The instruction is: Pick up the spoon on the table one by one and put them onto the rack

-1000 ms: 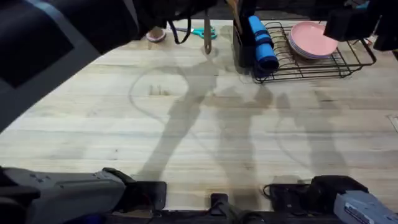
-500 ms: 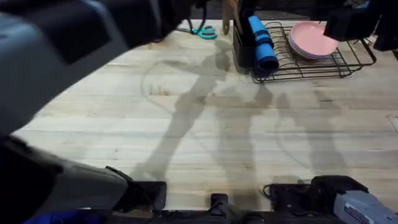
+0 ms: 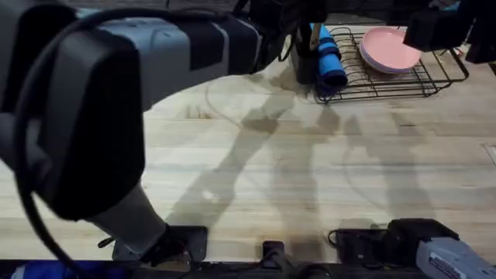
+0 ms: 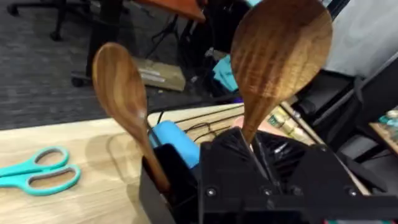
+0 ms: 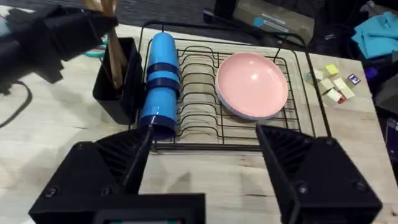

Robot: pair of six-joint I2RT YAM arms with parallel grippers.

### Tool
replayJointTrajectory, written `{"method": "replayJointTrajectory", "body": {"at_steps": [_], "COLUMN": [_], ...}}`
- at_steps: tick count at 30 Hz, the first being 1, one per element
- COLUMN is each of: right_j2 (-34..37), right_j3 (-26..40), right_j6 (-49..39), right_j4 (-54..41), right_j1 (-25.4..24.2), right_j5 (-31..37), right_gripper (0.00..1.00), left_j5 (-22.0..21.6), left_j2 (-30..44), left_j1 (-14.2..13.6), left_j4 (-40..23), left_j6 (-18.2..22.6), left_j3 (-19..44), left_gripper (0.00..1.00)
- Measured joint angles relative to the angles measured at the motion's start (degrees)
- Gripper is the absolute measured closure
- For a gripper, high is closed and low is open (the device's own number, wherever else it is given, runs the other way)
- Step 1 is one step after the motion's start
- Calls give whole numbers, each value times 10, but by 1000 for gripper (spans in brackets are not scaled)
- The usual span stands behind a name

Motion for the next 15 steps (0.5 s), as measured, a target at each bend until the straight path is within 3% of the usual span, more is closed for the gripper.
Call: {"method": "replayJointTrajectory", "body": {"at_steps": [6, 15], "right_j2": [0, 0], "right_j3": [0, 0], "right_j6": [0, 0], "right_j4": [0, 6], "right_j1": [0, 0], "right_j5": [0, 0], "right_gripper": [3, 3], "left_j5": [-8, -12], "left_j2": [9, 9], "left_j1": [0, -14], "left_j4": [-26, -171], "left_j6": [28, 47], "left_j3": [0, 0], "left_gripper": [957, 957]}}
